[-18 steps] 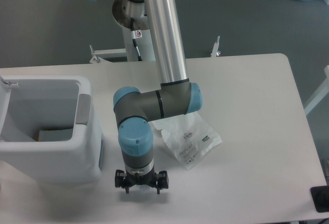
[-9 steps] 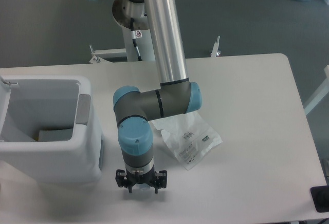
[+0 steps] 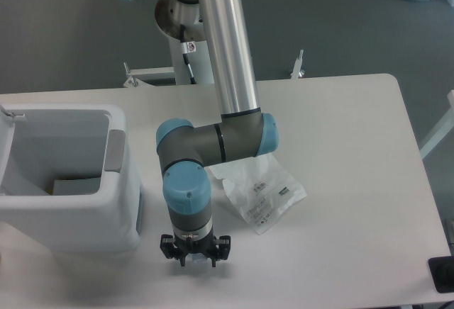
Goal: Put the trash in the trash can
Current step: 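Close the gripper around the bottle's cap end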
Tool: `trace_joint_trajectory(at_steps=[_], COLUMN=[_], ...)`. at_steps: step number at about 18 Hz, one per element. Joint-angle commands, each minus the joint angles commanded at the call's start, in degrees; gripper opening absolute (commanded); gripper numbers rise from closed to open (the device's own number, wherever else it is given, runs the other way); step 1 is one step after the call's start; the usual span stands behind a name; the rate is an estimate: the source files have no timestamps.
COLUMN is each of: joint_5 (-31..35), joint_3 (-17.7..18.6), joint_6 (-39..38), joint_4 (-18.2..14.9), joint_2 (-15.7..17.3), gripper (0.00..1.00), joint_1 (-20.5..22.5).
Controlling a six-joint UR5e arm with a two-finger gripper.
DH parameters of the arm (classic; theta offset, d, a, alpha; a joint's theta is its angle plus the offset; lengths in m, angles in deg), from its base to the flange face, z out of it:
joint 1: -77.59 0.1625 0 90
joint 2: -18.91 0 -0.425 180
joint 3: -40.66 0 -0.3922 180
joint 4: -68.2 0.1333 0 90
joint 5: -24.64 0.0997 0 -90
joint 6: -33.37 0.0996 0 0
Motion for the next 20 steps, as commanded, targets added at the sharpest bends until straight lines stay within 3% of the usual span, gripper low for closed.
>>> trace_joint_trajectory(at_steps=[9,14,20], joint_5=[0.00,0.00,-0.53], joint_3=[0.00,-0.09,-0.97], joint_6=[-0.18,-0.09,-0.18], joint_4=[-0.09,-0.09,-0.09], joint_2=[0.35,0.35,1.22], gripper=[0.43,0.36,0.36], joint_1=[0.00,0.00,0.35])
